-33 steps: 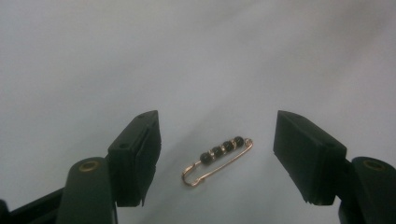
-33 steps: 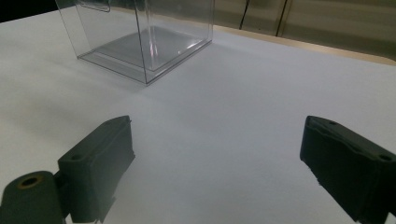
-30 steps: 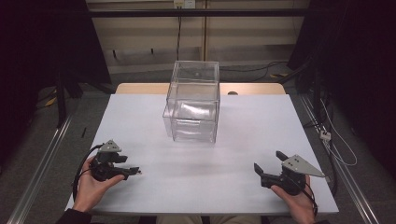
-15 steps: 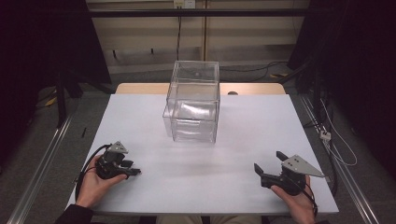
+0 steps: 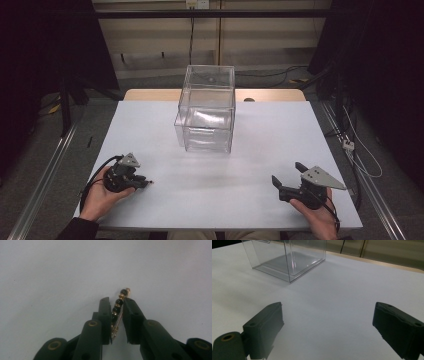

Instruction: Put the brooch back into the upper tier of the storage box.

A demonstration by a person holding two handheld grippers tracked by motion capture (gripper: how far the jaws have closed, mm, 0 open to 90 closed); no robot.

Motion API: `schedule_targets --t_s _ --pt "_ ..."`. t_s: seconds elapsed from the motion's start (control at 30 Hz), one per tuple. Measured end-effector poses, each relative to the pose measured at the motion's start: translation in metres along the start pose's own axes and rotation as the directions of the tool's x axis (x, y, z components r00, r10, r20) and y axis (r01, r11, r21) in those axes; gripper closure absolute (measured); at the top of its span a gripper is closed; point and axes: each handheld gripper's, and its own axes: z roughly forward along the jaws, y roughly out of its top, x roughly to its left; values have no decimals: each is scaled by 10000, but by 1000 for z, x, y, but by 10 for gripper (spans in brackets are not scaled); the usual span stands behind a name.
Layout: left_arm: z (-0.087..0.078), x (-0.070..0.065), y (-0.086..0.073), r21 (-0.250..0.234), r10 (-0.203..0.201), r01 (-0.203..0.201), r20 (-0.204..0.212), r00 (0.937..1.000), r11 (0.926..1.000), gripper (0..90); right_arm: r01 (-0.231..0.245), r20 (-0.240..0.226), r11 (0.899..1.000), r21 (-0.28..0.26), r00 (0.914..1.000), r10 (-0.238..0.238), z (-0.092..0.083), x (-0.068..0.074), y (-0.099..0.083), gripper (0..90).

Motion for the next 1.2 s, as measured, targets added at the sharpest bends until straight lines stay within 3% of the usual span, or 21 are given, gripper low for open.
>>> schedule_targets --t_s 0.07,0.53,0.73,0.87,1.2 --pt "1 -1 0 -48 -83 83 126 9999 10000 834 -15 0 10000 -7 10000 15 0 0 0 90" --pt "0 -2 0 14 -582 582 21 9983 9983 839 0 -43 10000 8 10000 0 1 0 0 90" --pt "0 -1 -2 -227 -1163 1164 54 9932 9929 841 -11 -51 10000 -7 10000 11 0 0 0 90" --pt "0 -1 -4 -427 -1342 1342 32 9909 9900 842 0 -74 10000 -11 10000 0 1 0 1 90" --pt "-4 -3 -4 -776 -1453 1452 53 9894 9864 842 29 -112 10000 -16 9999 -29 2 1 1 90"
